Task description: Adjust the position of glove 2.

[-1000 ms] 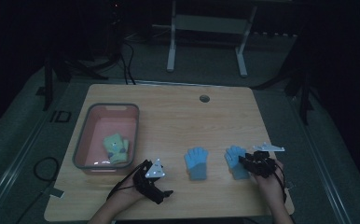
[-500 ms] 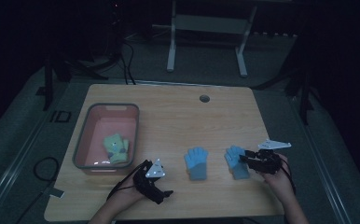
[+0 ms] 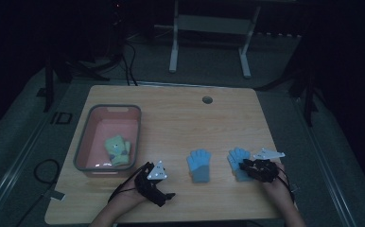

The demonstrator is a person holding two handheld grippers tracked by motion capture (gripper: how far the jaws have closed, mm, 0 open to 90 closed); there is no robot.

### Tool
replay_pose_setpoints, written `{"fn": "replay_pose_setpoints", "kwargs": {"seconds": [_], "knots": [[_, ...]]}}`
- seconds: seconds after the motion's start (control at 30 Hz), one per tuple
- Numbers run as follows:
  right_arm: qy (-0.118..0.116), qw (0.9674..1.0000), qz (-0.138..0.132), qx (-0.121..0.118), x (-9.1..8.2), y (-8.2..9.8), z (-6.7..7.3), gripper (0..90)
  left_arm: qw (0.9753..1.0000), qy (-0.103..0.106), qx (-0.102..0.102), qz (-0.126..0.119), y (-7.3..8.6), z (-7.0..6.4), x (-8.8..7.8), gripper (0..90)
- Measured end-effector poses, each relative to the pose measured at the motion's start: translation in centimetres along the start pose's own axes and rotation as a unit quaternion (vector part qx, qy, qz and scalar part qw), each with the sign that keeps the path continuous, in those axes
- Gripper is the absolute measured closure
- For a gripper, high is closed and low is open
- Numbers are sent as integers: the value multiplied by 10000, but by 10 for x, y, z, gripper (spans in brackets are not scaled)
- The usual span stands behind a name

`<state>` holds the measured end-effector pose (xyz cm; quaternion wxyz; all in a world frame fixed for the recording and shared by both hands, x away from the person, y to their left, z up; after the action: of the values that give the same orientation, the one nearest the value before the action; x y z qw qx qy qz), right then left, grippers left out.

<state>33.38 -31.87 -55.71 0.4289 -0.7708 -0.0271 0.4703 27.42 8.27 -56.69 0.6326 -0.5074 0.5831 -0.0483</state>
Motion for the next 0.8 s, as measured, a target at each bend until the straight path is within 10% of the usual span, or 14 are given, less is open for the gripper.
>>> {"fn": "replay_pose_setpoints", "kwargs": {"seconds": [0.4, 0.8], "knots": [[474, 9977, 52, 485, -5, -14, 15, 841, 10000, 17, 10, -5, 0, -1, 0, 25], [344, 9969, -371, 604, -24, -77, 41, 841, 10000, 18, 34, 4, 0, 0, 0, 25]]}}
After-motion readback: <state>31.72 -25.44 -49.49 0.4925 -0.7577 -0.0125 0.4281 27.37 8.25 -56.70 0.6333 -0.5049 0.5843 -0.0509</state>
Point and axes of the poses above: each handheld gripper's, and its own axes: x roughly forward along the jaws, y roughly out of its underside, z roughly to its left, the point moved 1 cm from there along x, roughly forward along the jaws, and after that the axes turned 14 degrees about -x, right-handed, at the moved point
